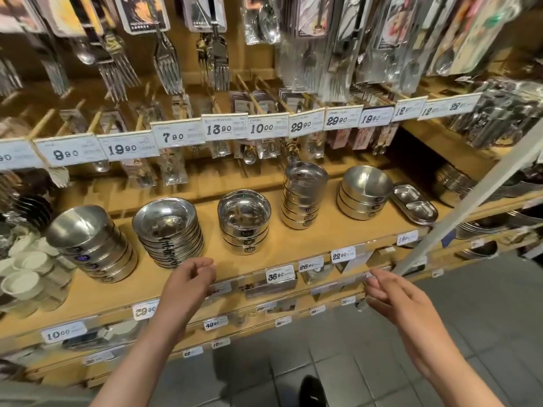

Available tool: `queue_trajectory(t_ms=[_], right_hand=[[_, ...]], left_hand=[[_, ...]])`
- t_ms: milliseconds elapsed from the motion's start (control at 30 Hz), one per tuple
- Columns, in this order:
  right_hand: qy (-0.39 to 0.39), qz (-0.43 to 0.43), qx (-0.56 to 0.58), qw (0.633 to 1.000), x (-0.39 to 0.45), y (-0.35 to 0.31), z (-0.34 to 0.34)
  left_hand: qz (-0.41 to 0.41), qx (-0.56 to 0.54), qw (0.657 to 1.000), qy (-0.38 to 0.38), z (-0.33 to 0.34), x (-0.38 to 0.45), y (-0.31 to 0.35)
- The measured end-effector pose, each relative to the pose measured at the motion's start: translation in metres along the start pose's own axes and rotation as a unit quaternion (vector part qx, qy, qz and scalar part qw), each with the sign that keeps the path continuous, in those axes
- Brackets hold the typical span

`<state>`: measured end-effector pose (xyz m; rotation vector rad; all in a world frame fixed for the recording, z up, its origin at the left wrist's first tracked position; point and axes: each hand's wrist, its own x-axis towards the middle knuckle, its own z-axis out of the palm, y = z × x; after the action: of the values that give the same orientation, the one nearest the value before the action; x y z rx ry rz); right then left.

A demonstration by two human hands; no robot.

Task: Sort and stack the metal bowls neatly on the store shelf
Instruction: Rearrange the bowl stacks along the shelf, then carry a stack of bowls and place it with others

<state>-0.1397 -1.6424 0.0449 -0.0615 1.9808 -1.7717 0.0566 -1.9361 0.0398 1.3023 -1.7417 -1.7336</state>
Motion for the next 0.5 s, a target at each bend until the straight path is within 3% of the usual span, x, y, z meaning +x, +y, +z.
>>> queue_trajectory(t_ms=[333,500], right_hand=[[-0.148,0.028,-0.045,0.988,0.042,-0.008,0.039],[-0.173,0.027,-0.072,0.982,0.070,-0.023,0.039]], left_hand=[[-0.027,-0.020,0.996,0.082,-0.002,-0.012,0.003],[-0.031,-0.035,0.991,0.128,0.001,-0.020,0.007]])
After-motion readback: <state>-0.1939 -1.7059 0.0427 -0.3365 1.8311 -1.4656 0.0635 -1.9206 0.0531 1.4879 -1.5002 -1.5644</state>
